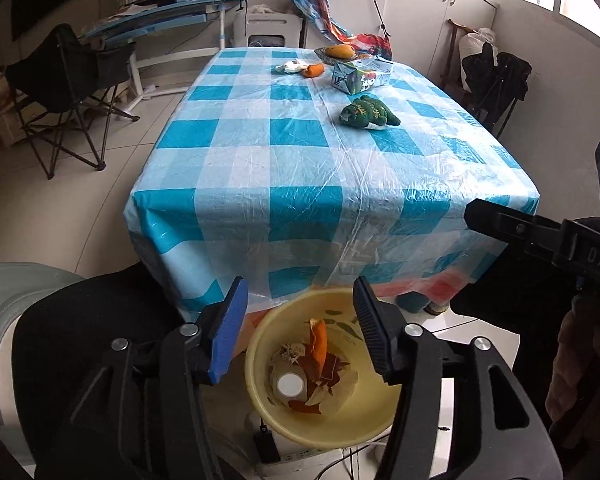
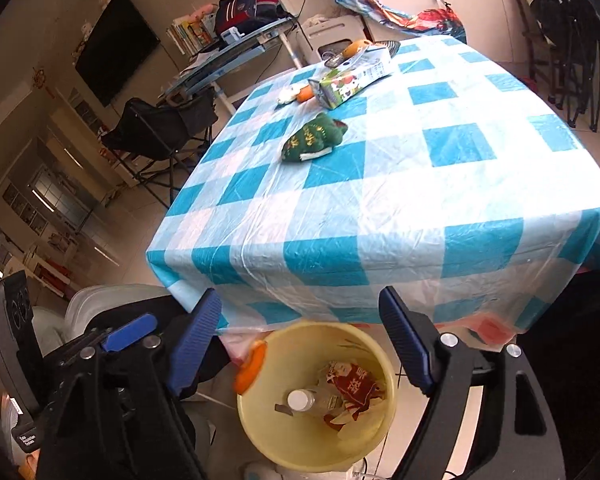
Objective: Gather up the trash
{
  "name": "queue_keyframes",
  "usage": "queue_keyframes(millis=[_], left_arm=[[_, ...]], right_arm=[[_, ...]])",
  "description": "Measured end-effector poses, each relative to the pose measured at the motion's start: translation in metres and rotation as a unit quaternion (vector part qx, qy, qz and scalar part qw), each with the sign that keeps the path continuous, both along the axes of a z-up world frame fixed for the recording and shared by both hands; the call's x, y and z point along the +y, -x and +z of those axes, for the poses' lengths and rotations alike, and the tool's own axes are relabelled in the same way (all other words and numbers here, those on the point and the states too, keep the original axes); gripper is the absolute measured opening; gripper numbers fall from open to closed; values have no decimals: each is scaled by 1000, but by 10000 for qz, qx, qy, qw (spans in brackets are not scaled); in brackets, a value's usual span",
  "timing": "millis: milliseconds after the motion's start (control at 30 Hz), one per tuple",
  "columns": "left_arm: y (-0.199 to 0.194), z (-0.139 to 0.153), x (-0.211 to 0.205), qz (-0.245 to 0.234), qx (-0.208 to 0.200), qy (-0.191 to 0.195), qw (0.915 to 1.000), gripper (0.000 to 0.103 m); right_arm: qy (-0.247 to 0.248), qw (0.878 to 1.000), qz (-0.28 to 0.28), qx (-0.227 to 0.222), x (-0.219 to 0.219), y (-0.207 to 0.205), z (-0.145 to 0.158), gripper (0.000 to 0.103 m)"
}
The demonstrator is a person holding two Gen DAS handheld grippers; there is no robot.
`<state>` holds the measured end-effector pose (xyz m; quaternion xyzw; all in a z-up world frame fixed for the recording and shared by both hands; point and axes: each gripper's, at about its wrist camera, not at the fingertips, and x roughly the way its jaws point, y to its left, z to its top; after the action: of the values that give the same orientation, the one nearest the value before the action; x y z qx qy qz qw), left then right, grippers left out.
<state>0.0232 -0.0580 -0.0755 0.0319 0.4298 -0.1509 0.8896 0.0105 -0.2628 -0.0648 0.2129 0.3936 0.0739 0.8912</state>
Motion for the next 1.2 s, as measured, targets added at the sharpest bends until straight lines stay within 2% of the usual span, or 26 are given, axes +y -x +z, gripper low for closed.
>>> queue_keyframes(millis=[33,100,167,267,333,400,500,700,1200], left_arm=[[0,7,6,113,-118,21,9999,60],[0,21,21,462,-392,64,9981,73],[2,37,39,823,-715,143,9939,81],[5,50,60,1172,-1061,195,9872,86],[5,47,70,1322,-1163,140,9843,88],[2,37,77,1414,-1069,82,9841,88],[-7,29,88,1560,-822,235,9841,88],[-8,23,86,1577,-814,222,9839,91],[-10,21,83,1549,-809,171,9845,94]], right_arm=[[47,10000,-76,-12,-1,1,0,80],[168,9997,-203,25,-6,3,0,84],[296,9993,-236,39,-2,5,-1,84],[576,9982,-191,15,0,16,6,87],[679,9976,-128,50,6,17,5,89],[748,9971,-48,104,11,17,0,89],[870,9961,-6,157,17,15,-5,89],[936,9947,-8,429,20,6,-22,89],[984,9933,-62,600,21,6,-30,89]])
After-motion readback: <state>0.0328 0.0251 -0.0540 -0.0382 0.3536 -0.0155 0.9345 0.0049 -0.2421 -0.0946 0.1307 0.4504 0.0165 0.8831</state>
